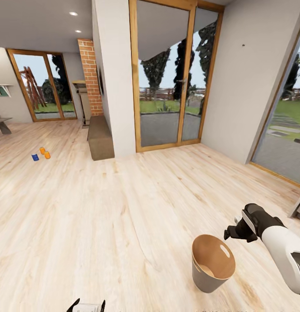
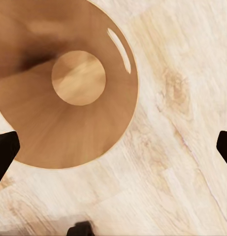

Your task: Put the three can of soda from the living room inside the tash can in the kitchen.

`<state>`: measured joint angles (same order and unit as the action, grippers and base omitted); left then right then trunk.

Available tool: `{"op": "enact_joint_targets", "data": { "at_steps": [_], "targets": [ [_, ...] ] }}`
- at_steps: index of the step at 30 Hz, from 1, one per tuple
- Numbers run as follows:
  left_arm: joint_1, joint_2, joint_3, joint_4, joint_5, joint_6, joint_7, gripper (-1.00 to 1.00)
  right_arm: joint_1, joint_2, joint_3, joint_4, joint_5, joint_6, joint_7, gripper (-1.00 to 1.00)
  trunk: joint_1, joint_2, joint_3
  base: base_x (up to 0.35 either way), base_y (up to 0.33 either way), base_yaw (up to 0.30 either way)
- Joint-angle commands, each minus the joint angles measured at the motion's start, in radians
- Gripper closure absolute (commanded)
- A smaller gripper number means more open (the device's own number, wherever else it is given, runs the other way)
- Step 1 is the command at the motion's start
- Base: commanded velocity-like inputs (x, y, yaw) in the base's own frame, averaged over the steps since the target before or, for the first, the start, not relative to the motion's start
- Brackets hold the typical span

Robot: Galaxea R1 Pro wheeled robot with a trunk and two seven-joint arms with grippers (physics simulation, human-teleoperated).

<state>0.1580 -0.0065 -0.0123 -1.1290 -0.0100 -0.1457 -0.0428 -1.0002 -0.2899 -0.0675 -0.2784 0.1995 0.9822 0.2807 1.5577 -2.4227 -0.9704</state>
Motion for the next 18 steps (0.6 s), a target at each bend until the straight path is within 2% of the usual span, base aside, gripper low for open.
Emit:
{"op": "enact_joint_targets", "data": {
  "at_steps": [1,11,18],
  "targets": [
    [0.000,0.000,0.000,0.000,0.000,0.000,0.000,-1.00,0.000,0.000,0.000,0.000,0.000,0.000,0.000,-1.00,0.004,-0.007,-0.003,0.000,0.000,0.000],
    [0.000,0.000,0.000,0.000,0.000,0.000,0.000,-1.00,0.001,0.000,0.000,0.004,0.000,-0.023,0.001,-1.00,0.042,-0.077,-0.035,0.000,0.000,0.000],
    [0.000,0.000,0.000,0.000,0.003,0.000,0.000,-1.00,0.002,0.000,0.000,0.006,0.000,-0.040,0.001,-1.00,0.045,-0.079,-0.058,0.000,0.000,0.000]
  ]
}}
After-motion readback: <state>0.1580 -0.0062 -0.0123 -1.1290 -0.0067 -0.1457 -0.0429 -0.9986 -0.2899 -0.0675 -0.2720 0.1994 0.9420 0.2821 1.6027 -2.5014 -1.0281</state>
